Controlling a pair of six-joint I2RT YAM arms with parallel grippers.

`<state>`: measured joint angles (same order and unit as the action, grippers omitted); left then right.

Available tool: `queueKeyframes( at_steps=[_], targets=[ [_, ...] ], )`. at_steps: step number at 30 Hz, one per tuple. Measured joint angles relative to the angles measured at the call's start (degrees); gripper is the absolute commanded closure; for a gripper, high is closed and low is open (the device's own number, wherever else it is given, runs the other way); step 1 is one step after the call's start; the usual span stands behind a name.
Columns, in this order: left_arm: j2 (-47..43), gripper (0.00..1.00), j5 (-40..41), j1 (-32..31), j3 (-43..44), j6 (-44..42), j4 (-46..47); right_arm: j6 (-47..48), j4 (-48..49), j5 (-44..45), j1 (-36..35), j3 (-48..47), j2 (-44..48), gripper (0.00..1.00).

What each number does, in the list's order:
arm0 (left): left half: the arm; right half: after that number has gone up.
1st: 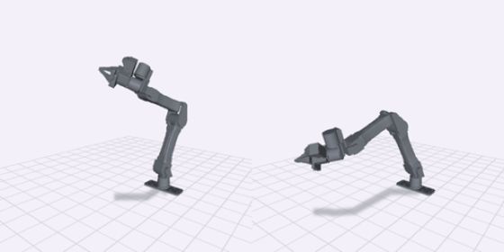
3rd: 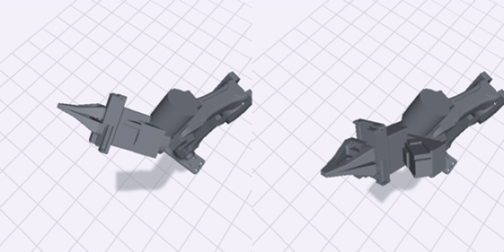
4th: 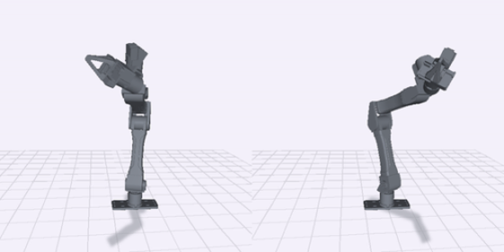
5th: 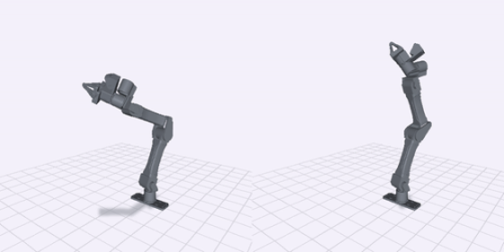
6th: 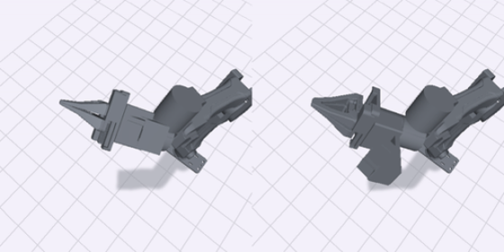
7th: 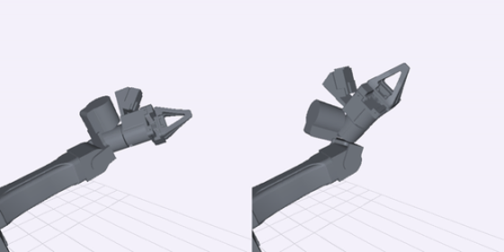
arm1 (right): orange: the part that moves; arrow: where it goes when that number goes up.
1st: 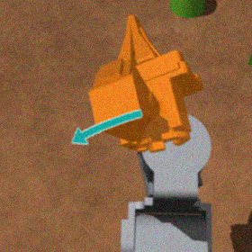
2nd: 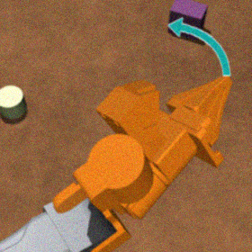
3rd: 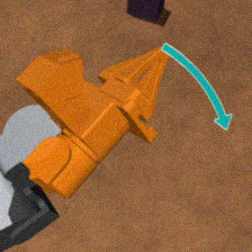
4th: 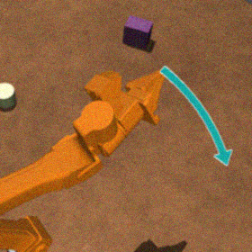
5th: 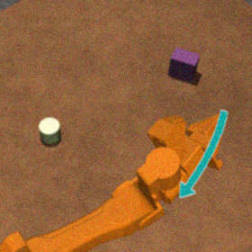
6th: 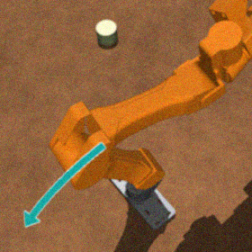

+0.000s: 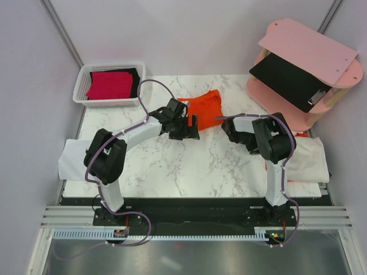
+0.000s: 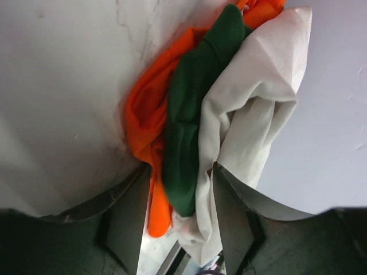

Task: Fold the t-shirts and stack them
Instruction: Put the neatly folded tshirt into the corner of the board with the right arm

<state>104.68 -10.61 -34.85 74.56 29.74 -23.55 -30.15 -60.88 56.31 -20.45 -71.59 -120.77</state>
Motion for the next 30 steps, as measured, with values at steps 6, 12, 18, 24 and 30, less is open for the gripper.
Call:
queueKeyframes(
  at_steps=[6, 12, 18, 24, 30],
  targets=[
    [-1.27, 0.08, 0.22, 0.02, -0.68, -0.02, -0.11, 4.20, 3.04, 0.17, 2.69, 0.76, -2.05, 1.00],
    [-2.16, 0.08, 1.31, 0.28, -1.57, -0.02, -0.50, 9.05, 4.85, -1.70, 1.99, 1.84, -0.76, 1.00],
    [-4.07, 0.08, 2.69, 1.27, -1.84, -0.04, -1.36, 9.99, 4.74, -6.91, -4.59, 1.49, 1.57, 1.00],
    [-5.86, 0.07, 3.19, 4.44, -1.84, -0.09, -2.25, 7.45, 3.23, -14.91, -15.04, -4.37, 2.08, 1.00],
    [-5.95, 0.06, 3.80, 10.75, -1.84, -0.70, -4.17, 2.34, 3.06, -22.56, -22.05, -15.52, -0.57, 0.50]
  ],
)
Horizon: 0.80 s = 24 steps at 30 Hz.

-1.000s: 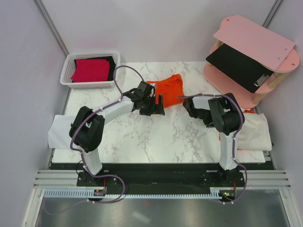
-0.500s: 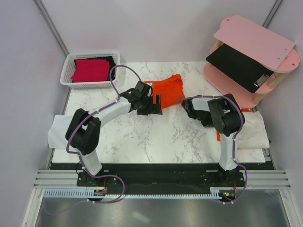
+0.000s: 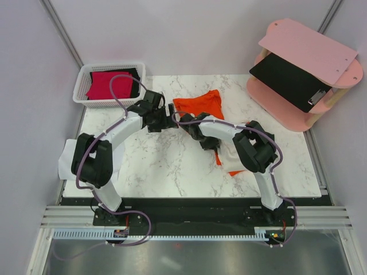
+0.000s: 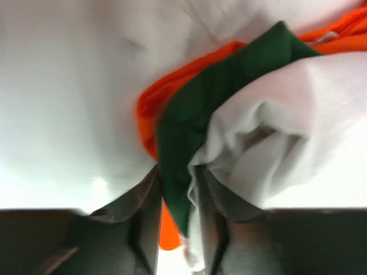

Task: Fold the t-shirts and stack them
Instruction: Put the neatly folded tshirt into the corner of the board with the right arm

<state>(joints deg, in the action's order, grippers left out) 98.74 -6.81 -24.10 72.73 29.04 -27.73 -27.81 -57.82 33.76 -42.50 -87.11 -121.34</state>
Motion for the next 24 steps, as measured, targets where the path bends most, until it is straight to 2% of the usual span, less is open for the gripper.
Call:
queueKeyframes(
  at_steps=[1, 2, 4, 5, 6, 8, 13, 17, 20, 23, 24],
  targets=[
    [0.00, 0.06, 0.50, 0.66, 0.00, 0.00, -0.02, -0.94, 0.50, -0.96, -0.55, -2.47, -1.01, 0.44],
    [0.00, 0.06, 0.76, 0.98, 0.00, 0.00, 0.04, -1.11, 1.18, -1.75, -1.01, -4.66, -1.81, 0.31],
    [0.00, 0.06, 0.68, 1.40, -0.42, 0.00, 1.01, -1.99, 3.89, -3.32, -1.73, -7.02, -2.01, 0.20],
    [0.07, 0.07, 0.24, 1.55, -0.96, 0.00, 1.77, -2.14, 5.44, -4.09, -2.01, -7.48, -1.88, 0.09],
    [0.15, 0.07, 0.00, 1.66, -1.18, 0.02, 2.10, -2.27, 6.84, -4.59, -2.16, -7.43, -1.44, 0.03],
    [1.79, 0.09, -1.60, 2.03, -1.38, 0.04, 3.87, -2.23, 10.32, -5.97, -2.40, -5.86, 0.52, 0.02],
    [10.05, 0.13, -7.34, 2.49, -1.22, 1.49, 11.26, -1.64, 17.97, -10.54, -0.55, 0.90, 12.79, 0.02],
    [15.12, 0.14, -11.85, 2.75, 1.88, 4.02, 16.55, -1.33, 26.36, -18.47, 8.04, 6.51, 22.69, 0.02],
    [18.18, 0.14, -13.73, 2.78, 4.04, 5.73, 19.52, -1.31, 31.80, -24.04, 16.22, 10.60, 25.94, 0.02],
    [20.57, 0.22, -14.93, 2.75, 6.38, 6.91, 21.35, -1.07, 34.97, -28.57, 22.27, 13.18, 25.22, 0.02],
    [21.24, 0.33, -15.41, 2.75, 7.04, 7.30, 21.88, -0.90, 35.58, -30.69, 23.61, 13.49, 24.28, 0.02]
  ],
)
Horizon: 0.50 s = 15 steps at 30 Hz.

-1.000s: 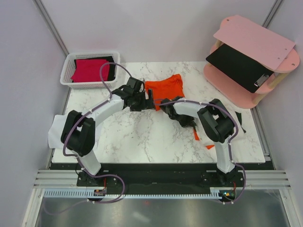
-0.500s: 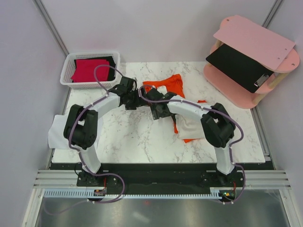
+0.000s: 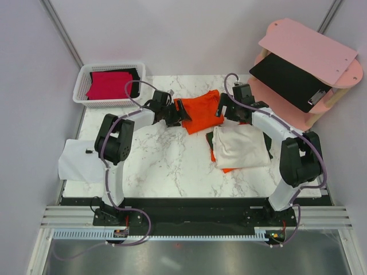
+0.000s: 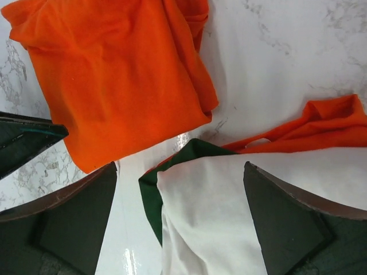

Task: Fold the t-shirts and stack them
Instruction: Put the neatly folded tshirt into the corner of the board with the right arm

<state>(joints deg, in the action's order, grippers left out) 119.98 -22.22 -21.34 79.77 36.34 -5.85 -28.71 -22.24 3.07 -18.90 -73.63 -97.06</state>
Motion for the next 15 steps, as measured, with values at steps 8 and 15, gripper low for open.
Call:
queueKeyframes(
  at_steps=[8, 15],
  targets=[
    [5.51, 0.91, -2.93, 0.07, 3.17, 2.95, 1.99, -1.18, 8.11, -15.04, 7.67, -0.87, -12.83, 0.02],
    [6.01, 0.92, -3.56, 0.09, 3.89, 3.06, 1.70, -3.15, 14.38, -22.14, 11.34, -7.43, -22.16, 0.03]
  ],
)
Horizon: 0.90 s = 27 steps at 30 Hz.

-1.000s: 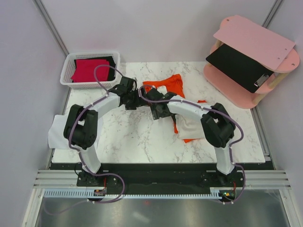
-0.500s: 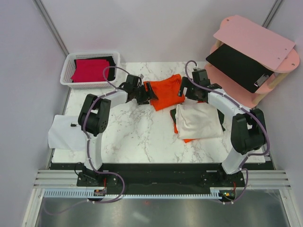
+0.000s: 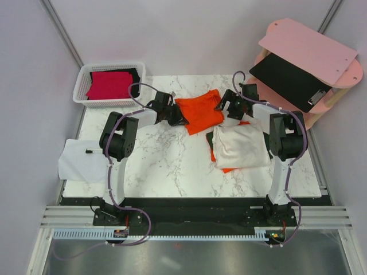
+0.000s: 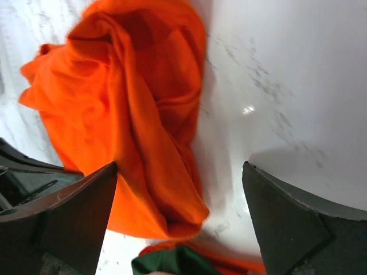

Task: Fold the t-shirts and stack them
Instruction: Put the neatly folded tshirt into the corner of the board with the right arm

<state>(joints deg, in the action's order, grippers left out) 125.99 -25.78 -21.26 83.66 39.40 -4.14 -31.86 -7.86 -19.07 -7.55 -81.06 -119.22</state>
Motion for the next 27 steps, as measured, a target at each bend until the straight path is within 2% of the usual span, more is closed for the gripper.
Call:
queueKeyframes(
  at_steps=[3, 6, 9, 10, 11, 13, 14, 15, 16, 17, 21, 22, 27],
  targets=[
    [0.04, 0.92, -0.04, 0.00, 0.02, 0.00, 0.00, -2.12, 4.24, -4.02, -0.09, -0.83, -2.40, 0.06],
    [0.11, 0.92, -0.11, 0.02, 0.09, 0.00, -0.02, -4.35, 7.93, -7.37, -0.31, -1.81, -4.61, 0.15],
    [0.20, 0.92, -0.26, 0.02, 0.20, 0.00, -0.02, -5.46, 10.29, -9.70, -0.74, -2.62, -6.40, 0.40],
    [0.22, 0.92, -0.31, 0.02, 0.20, -0.02, -0.02, -5.77, 10.71, -10.34, -1.09, -2.97, -7.17, 0.63],
    [0.22, 0.92, -0.28, 0.02, 0.20, 0.00, -0.02, -5.84, 10.51, -10.86, -1.57, -3.54, -7.98, 0.77],
    [0.22, 0.85, -0.28, 0.02, 0.20, -0.02, -0.02, -5.29, 9.18, -11.13, -2.80, -5.05, -9.53, 0.98],
    [0.22, 0.81, -0.26, 0.02, 0.20, -0.04, -0.04, -5.64, 8.11, -11.15, -3.74, -5.92, -10.62, 1.00],
    [0.17, 0.69, -0.15, 0.04, 0.20, -0.09, -0.15, -5.35, 7.54, -11.58, -4.46, -6.62, -11.04, 1.00],
    [-0.11, 0.62, 0.24, 0.15, 0.07, -0.13, -0.37, -4.92, 6.69, -11.23, -5.14, -7.19, -11.06, 1.00],
    [-0.63, 0.47, 0.83, 0.26, -0.35, -0.33, -0.74, -4.31, 5.44, -10.51, -5.90, -7.85, -11.04, 1.00],
    [-7.06, 0.18, 5.29, 0.96, -4.83, -1.95, -4.44, -0.70, -0.24, -6.56, -9.27, -10.82, -10.56, 1.00],
    [-9.51, 0.01, 7.28, 1.36, -6.47, -2.40, -6.62, 0.37, -1.90, -5.44, -10.19, -11.41, -10.10, 1.00],
    [-23.78, 0.00, 16.96, 4.31, -13.64, -3.41, -16.87, 4.50, -10.01, -0.94, -14.12, -15.34, -6.51, 1.00]
  ],
)
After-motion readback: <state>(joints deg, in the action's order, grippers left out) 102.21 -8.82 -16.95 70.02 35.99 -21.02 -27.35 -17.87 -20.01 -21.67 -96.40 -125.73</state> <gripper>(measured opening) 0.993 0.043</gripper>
